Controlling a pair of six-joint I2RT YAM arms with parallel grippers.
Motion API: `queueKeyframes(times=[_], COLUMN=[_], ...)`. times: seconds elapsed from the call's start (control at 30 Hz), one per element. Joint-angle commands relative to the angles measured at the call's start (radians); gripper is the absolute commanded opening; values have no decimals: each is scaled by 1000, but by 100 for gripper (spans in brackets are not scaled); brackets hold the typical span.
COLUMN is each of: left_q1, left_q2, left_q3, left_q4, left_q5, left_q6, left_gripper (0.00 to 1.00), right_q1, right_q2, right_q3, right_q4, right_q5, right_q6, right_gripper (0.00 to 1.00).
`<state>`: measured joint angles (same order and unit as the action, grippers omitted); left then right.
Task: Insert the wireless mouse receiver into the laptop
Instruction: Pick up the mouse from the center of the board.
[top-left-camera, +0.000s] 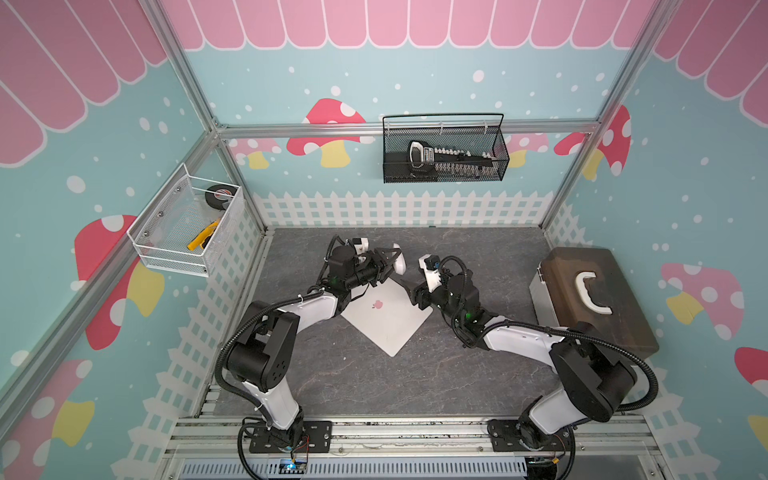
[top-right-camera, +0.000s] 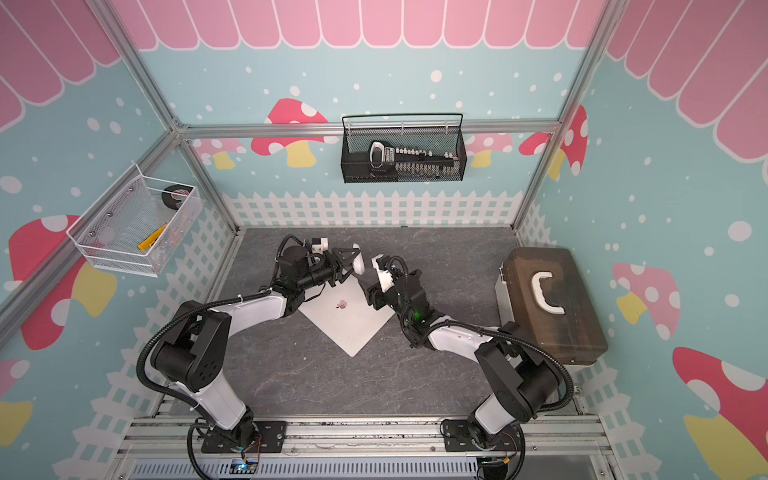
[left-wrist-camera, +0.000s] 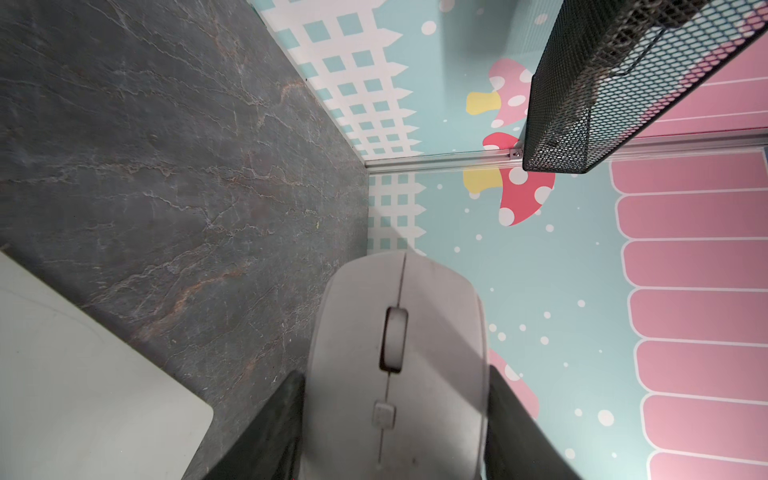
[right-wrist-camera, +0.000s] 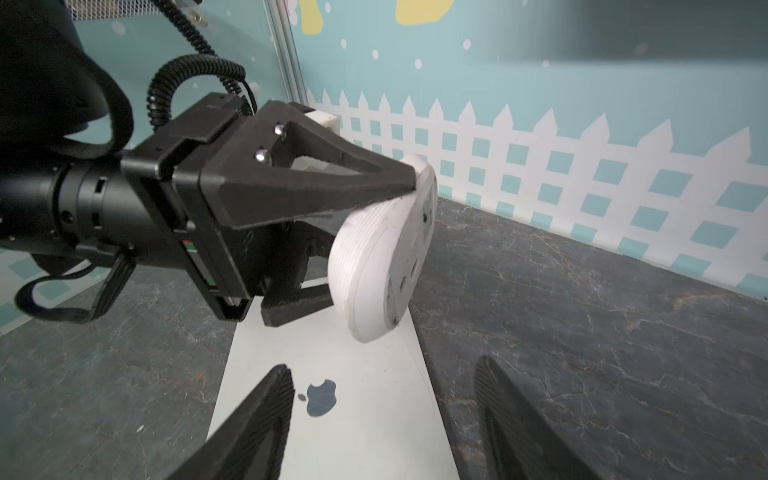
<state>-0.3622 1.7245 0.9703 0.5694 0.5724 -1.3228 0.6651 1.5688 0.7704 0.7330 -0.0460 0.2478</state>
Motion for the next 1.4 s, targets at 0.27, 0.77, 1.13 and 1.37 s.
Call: queueKeyframes(times=[0.27,0.77,1.13,1.37], left_q1=[-21,-42,-30,87], left_q2=[-48,-77,-83,-56], left_q3=[47,99,142,447], left_q4=[-83,-195,-309,-991], left_q5=[7,20,38,97], left_q6=[48,94,160,485], left_gripper=[27,27,68,99], right_q1=[21,22,23,47], right_q2=[100,133,66,-1], right_q3=[100,124,112,82], right_q4=[107,118,57,-122], right_q5=[10,89,100,185], right_q6=[-27,-68,-163,-440], right_gripper=[65,35,23,24])
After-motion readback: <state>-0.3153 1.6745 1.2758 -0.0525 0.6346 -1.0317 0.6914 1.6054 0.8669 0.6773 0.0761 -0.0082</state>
